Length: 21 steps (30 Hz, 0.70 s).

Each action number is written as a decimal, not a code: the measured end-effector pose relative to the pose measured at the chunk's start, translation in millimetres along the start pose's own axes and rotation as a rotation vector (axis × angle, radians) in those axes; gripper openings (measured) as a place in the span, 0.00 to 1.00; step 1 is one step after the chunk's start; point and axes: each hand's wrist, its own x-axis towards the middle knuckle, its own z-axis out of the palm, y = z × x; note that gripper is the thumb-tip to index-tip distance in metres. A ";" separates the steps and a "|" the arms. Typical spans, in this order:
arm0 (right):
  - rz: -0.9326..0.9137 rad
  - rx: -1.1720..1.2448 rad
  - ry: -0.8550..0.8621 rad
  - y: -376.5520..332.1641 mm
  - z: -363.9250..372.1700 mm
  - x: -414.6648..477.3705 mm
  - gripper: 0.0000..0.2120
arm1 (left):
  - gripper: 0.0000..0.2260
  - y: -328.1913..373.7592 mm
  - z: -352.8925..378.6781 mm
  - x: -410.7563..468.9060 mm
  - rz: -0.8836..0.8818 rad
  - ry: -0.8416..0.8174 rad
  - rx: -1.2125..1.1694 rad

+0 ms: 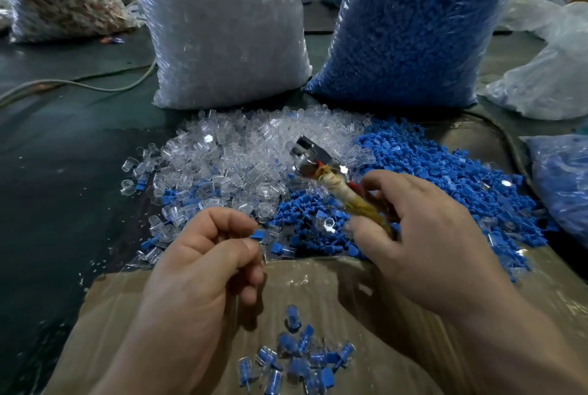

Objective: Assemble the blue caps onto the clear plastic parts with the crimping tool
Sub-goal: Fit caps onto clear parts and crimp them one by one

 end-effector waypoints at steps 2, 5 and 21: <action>-0.047 0.039 -0.041 -3.1 -5.2 -4.6 0.22 | 0.09 0.3 -0.5 -0.4 0.020 -0.003 0.002; -0.129 0.017 -0.147 -10.3 -10.0 -10.0 0.21 | 0.06 1.1 -3.6 1.0 0.100 0.038 0.034; -0.183 0.046 -0.127 -14.2 -15.5 -13.2 0.21 | 0.08 3.9 -5.4 3.6 0.324 0.132 0.142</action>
